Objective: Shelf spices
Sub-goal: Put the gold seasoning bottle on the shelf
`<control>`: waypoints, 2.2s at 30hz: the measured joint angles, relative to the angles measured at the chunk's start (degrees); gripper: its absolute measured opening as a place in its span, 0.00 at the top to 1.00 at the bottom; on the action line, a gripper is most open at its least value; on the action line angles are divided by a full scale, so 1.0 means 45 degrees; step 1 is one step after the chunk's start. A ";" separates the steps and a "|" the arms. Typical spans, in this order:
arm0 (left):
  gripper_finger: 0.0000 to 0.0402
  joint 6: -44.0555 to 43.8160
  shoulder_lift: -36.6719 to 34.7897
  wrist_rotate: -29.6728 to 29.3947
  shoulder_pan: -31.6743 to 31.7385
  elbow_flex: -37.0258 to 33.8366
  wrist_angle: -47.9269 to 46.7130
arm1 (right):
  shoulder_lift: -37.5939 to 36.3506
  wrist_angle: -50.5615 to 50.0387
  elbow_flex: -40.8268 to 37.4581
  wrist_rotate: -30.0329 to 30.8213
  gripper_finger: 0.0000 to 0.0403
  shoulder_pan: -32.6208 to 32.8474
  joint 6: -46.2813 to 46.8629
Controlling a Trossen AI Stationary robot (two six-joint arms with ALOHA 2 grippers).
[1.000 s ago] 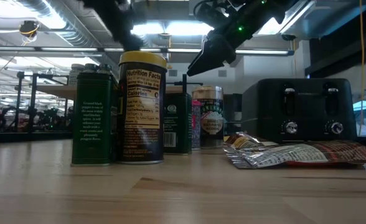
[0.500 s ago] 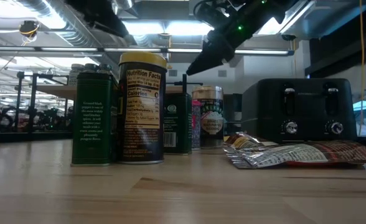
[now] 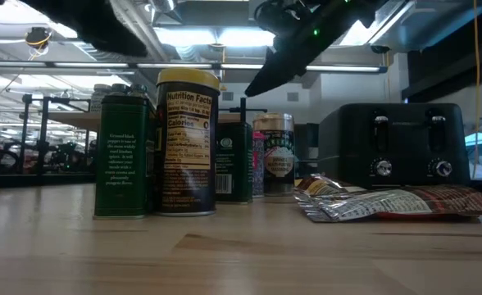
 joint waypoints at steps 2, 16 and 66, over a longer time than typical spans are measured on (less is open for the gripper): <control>0.44 0.0003 -0.0177 0.0000 -0.0100 0.0003 0.0269 | 0.0000 -0.1120 0.0737 -0.0700 0.23 0.0000 0.0568; 0.44 0.0519 -0.0262 -0.0025 -0.0212 0.0008 0.0134 | 0.0562 -0.4423 0.2080 -0.2812 0.23 0.0584 0.1641; 0.44 0.0121 -0.0220 -0.0035 -0.0202 -0.0432 -0.0009 | 0.1703 -0.8124 1.0410 -0.0082 0.31 -0.0949 0.0693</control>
